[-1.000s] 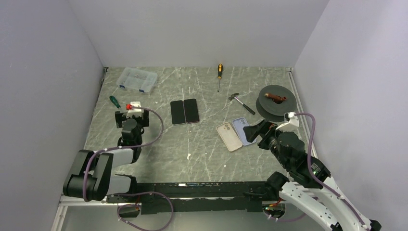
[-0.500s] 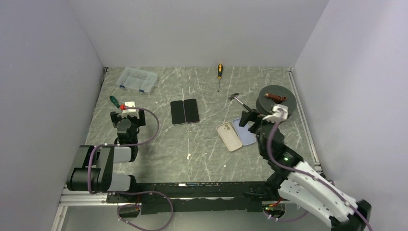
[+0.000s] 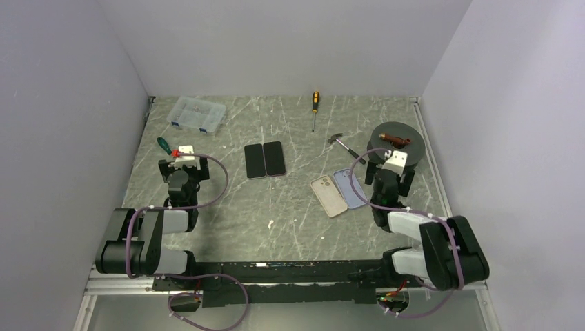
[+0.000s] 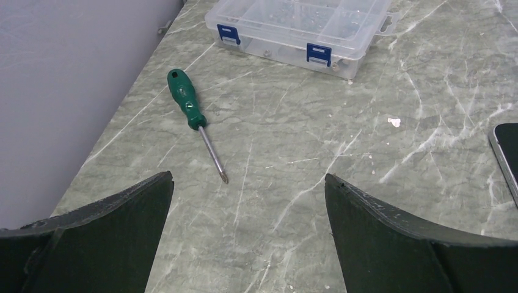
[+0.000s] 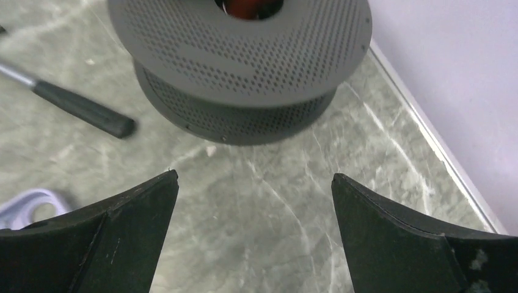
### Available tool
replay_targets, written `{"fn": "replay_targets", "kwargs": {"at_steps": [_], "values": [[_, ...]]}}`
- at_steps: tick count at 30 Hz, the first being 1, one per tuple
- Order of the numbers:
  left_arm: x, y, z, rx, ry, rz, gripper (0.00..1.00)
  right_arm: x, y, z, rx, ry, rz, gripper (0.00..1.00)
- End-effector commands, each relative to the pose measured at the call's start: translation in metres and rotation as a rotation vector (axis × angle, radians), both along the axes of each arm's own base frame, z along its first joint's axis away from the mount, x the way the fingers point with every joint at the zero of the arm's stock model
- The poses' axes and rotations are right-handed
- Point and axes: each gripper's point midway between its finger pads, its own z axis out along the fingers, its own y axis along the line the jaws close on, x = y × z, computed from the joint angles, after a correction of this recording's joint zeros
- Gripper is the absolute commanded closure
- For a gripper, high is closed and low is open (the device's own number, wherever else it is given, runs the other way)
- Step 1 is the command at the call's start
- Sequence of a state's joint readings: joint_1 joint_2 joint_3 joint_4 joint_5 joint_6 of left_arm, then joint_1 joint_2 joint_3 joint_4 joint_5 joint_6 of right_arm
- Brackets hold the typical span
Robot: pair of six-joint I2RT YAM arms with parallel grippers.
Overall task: Take the phone out of the phone case
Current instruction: Reset both arms
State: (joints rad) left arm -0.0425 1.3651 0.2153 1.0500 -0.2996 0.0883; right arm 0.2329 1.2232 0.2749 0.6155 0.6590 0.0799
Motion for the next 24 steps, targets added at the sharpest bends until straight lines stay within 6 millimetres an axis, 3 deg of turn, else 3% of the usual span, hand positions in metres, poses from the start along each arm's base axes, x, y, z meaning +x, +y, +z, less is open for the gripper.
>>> {"fn": "replay_targets", "kwargs": {"at_steps": [1,6,8,10,24], "values": [[0.005,-0.004,0.013,-0.013,-0.050,-0.025,0.01,0.027,0.002,0.032,0.047,-0.204,0.067,0.00],[0.006,-0.005,0.013,-0.011,-0.047,-0.032,0.01,0.035,0.008,0.021,0.014,-0.219,0.175,0.00],[0.005,-0.005,0.012,-0.012,-0.047,-0.032,0.01,0.032,-0.004,0.020,0.046,-0.274,0.142,0.00],[0.006,-0.005,0.013,-0.012,-0.048,-0.034,0.01,0.038,-0.009,0.008,0.079,-0.201,0.088,0.00],[0.005,-0.005,0.013,-0.012,-0.051,-0.037,0.01,0.040,-0.014,0.010,0.076,-0.210,0.085,0.00]]}}
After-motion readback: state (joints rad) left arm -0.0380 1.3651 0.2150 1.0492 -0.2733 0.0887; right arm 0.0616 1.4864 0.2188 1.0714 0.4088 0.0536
